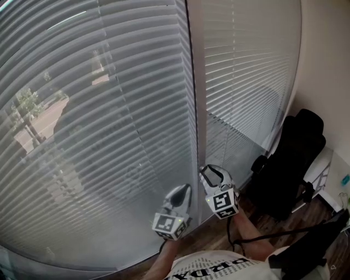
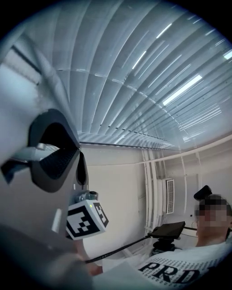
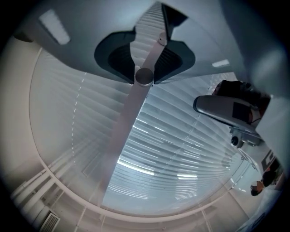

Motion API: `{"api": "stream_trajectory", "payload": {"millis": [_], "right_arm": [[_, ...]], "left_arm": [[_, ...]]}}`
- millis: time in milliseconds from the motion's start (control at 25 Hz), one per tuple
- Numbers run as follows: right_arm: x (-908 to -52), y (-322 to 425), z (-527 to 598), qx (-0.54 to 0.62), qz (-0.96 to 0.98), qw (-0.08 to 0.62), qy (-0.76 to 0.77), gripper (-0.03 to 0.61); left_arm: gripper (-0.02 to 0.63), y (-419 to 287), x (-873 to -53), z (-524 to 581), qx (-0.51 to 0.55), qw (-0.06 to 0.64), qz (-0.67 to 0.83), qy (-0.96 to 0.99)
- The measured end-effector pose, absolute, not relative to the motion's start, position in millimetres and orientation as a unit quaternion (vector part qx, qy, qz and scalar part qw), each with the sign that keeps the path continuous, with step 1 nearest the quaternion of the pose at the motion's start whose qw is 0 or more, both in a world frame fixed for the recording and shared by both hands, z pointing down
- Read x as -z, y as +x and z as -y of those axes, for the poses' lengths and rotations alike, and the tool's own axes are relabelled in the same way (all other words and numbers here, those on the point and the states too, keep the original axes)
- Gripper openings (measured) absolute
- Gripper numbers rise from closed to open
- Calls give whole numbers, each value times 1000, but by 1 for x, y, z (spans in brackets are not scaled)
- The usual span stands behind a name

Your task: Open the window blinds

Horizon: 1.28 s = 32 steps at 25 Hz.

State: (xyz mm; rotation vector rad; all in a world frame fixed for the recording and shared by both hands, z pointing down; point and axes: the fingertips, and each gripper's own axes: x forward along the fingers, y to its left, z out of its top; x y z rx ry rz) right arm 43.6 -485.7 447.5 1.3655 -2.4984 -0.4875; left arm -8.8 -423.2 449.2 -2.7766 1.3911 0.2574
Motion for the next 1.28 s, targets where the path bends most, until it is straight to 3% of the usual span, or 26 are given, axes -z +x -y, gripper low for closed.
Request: {"api": "stream_trajectory", "payload": {"millis": [600, 1280], "right_arm": [[-453, 39, 495, 177, 868, 116, 448, 133], [-450, 44, 499, 54, 889, 41, 453, 133]], "left_arm": [[-6, -17, -452, 427, -85, 16, -475, -876], [-6, -17, -450, 430, -84, 13, -476, -875]]}}
